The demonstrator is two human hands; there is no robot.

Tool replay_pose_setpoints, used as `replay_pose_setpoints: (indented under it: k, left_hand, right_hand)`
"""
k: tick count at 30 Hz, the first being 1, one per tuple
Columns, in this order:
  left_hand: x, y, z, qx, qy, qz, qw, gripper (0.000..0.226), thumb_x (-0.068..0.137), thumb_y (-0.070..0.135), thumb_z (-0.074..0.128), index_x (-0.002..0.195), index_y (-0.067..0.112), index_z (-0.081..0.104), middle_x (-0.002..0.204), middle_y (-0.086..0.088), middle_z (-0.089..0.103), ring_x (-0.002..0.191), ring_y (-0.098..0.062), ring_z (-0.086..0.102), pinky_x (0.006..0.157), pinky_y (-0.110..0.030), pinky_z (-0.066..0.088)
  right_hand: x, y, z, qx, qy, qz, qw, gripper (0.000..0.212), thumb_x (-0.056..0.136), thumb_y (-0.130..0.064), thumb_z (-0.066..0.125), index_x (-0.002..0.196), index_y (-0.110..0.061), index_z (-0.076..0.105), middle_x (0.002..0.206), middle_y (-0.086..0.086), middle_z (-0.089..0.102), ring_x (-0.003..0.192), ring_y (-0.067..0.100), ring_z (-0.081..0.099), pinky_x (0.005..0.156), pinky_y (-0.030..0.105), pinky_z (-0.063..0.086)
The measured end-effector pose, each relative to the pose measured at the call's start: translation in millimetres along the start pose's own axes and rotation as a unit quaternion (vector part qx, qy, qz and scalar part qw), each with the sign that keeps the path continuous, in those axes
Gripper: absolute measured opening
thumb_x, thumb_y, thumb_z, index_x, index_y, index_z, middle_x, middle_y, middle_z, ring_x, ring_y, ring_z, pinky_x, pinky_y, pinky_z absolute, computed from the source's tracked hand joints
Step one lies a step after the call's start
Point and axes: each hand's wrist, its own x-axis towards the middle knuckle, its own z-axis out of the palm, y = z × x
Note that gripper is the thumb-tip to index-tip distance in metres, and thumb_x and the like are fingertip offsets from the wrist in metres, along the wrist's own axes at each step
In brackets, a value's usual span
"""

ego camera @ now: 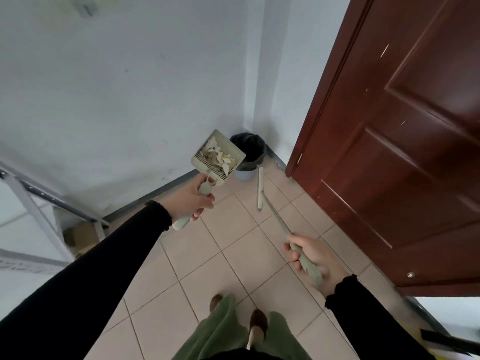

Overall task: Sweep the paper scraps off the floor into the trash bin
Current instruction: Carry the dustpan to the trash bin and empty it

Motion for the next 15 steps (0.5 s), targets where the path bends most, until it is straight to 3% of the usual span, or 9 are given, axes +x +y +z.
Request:
replay_pose_setpoints:
  k: [7,11,13,15]
  left_hand:
    - [109.7,49.5,-28.0,0.211,-0.062,0.005,0.976,0.051,0.085,-0.004,0.056,0.117,0.033,0.042,0.094,-0.009,0.054,0.050,-0.012,0.041,0.041,-0.024,0.037]
    - [151.6,62.0,-28.8,0.438,-0.083,0.013,0.895,0.044,0.081,0.000,0.053,0.118,0.023,0.043,0.103,-0.001,0.062,0.082,-0.021,0.060,0.055,-0.026,0.046]
    - [171.2,60.0,-27.0,0.525,-0.091,-0.003,0.847,0.043,0.081,0.004,0.050,0.120,0.021,0.045,0.092,-0.002,0.062,0.076,-0.023,0.061,0.054,-0.034,0.050]
    - [184.6,56.5,-20.1,0.560,-0.097,-0.015,0.823,0.044,0.085,0.003,0.051,0.126,0.018,0.043,0.087,-0.001,0.060,0.071,-0.022,0.059,0.046,-0.032,0.044]
  right_hand:
    - [48.4,-76.3,28.2,0.109,0.012,-0.006,0.994,0.015,0.101,-0.014,0.053,0.087,-0.010,0.056,0.076,0.007,0.056,0.034,0.003,0.044,0.029,0.015,0.032]
    - [69.9,-114.7,49.9,0.151,0.017,0.000,0.988,0.017,0.102,-0.014,0.052,0.086,-0.007,0.054,0.075,0.008,0.056,0.033,0.003,0.045,0.028,0.015,0.033]
    - [84.5,-128.4,55.9,0.162,0.017,0.000,0.987,0.014,0.101,-0.014,0.053,0.089,-0.007,0.055,0.077,0.008,0.056,0.035,0.004,0.045,0.029,0.016,0.034]
    - [97.9,-139.2,59.6,0.169,0.021,0.004,0.985,0.013,0.101,-0.015,0.054,0.090,-0.007,0.056,0.079,0.007,0.057,0.035,0.004,0.046,0.029,0.016,0.034]
